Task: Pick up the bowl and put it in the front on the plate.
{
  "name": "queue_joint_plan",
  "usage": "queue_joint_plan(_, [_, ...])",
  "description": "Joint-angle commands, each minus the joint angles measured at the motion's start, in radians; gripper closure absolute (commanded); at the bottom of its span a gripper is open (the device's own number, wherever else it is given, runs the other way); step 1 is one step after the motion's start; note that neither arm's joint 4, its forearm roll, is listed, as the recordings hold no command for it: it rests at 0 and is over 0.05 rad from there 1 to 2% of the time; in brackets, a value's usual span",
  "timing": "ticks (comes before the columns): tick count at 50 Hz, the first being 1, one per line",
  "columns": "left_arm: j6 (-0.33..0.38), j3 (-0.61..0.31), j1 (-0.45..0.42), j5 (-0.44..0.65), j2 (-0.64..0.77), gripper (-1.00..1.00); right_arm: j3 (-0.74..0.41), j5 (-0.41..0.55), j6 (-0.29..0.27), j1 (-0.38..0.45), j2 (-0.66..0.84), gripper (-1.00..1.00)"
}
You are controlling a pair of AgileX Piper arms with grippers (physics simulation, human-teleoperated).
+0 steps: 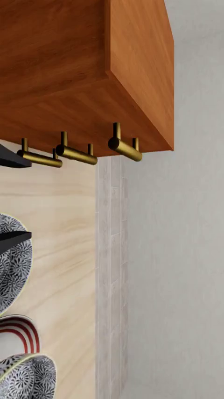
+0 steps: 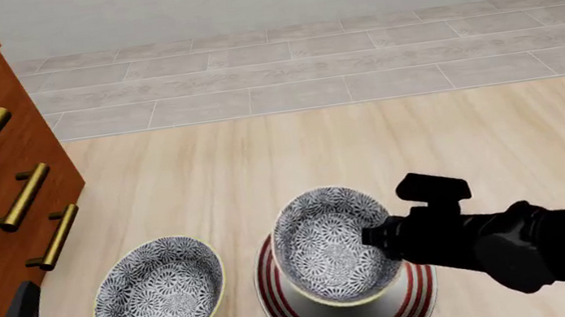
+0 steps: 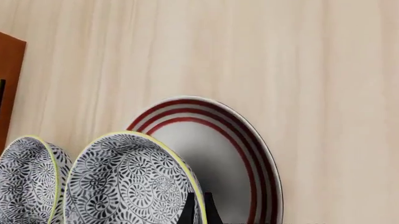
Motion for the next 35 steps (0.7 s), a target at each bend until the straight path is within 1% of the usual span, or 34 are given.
queue_joint_plan(1, [0.0,0.0,0.0,0.0,0.0,-1.0,0.017,-0.032,0.01,0.014,0.03,1.0])
queue_joint_plan(27, [0.0,0.0,0.0,0.0,0.0,-1.0,0.019,-0.042,0.001,-0.002,0.057,1.0])
queue_joint_plan(35, [0.0,0.0,0.0,0.0,0.0,-1.0,0.021,-0.046,0.003,0.005,0.059,1.0])
